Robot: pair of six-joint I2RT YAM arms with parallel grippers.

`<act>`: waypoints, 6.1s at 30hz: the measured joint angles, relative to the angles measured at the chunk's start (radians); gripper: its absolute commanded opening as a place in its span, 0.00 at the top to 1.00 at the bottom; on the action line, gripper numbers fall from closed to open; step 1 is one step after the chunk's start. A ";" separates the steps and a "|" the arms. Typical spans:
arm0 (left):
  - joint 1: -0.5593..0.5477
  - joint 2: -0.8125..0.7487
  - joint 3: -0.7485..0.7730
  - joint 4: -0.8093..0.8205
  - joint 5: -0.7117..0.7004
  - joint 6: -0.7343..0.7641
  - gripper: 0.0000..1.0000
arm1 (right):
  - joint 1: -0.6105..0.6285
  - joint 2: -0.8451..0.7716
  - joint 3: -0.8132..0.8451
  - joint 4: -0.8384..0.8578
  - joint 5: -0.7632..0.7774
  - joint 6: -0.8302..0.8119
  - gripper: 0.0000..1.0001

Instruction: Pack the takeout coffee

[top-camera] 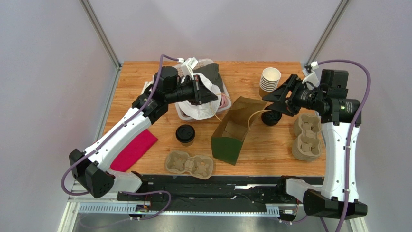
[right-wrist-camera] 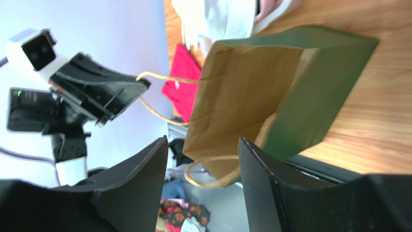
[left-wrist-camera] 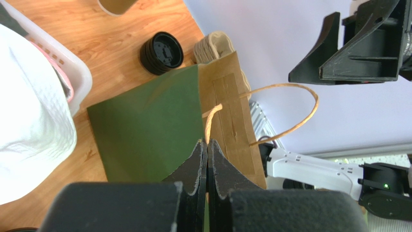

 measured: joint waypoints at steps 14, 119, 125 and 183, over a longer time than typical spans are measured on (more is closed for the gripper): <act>0.053 0.000 0.018 -0.041 -0.097 -0.045 1.00 | -0.051 0.044 0.217 -0.051 0.097 -0.039 0.23; -0.080 0.054 -0.058 -0.119 -0.085 -0.037 0.38 | 0.161 0.093 -0.031 -0.077 0.283 -0.787 0.38; -0.080 0.005 -0.046 -0.119 -0.080 -0.016 0.05 | 0.159 0.067 0.036 -0.123 0.279 -0.817 0.19; 0.359 -0.100 -0.639 -0.587 -0.160 0.095 0.47 | 0.147 0.099 0.233 -0.172 0.306 -0.826 0.02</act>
